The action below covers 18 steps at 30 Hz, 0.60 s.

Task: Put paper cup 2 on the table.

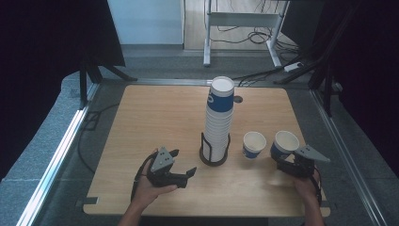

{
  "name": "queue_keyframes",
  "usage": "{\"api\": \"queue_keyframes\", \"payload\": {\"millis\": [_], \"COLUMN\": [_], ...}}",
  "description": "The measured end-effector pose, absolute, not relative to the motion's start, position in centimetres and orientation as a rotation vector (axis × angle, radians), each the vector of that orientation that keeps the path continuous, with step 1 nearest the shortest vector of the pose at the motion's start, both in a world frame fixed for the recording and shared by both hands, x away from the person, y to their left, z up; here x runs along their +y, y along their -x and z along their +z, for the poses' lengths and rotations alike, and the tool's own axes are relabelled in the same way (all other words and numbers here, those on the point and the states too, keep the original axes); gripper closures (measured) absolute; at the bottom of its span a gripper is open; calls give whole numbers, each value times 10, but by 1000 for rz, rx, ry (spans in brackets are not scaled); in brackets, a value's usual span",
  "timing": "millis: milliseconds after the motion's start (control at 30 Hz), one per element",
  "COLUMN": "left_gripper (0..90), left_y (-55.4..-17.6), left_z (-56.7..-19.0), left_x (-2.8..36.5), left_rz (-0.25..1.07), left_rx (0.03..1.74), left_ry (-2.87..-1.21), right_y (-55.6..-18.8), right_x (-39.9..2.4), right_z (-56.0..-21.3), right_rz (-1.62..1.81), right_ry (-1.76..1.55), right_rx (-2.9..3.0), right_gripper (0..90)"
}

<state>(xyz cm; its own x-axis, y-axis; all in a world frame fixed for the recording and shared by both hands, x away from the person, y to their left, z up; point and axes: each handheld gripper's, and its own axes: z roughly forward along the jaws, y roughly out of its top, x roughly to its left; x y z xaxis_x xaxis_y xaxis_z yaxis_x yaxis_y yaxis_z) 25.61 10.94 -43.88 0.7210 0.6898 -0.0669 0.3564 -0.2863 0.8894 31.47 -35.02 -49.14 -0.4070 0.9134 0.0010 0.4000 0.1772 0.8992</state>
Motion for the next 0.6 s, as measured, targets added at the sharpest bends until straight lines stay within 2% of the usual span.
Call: {"api": "queue_keyframes", "payload": {"millis": [600], "left_gripper": [130], "left_y": [-255], "left_z": [-438], "left_x": [110], "left_rz": [411], "left_rx": [806], "left_ry": [-1902], "right_y": [-326], "right_x": [-347], "right_z": [-511], "right_rz": [1004], "right_ry": [-1282], "right_rx": [1989], "right_gripper": [259]}}
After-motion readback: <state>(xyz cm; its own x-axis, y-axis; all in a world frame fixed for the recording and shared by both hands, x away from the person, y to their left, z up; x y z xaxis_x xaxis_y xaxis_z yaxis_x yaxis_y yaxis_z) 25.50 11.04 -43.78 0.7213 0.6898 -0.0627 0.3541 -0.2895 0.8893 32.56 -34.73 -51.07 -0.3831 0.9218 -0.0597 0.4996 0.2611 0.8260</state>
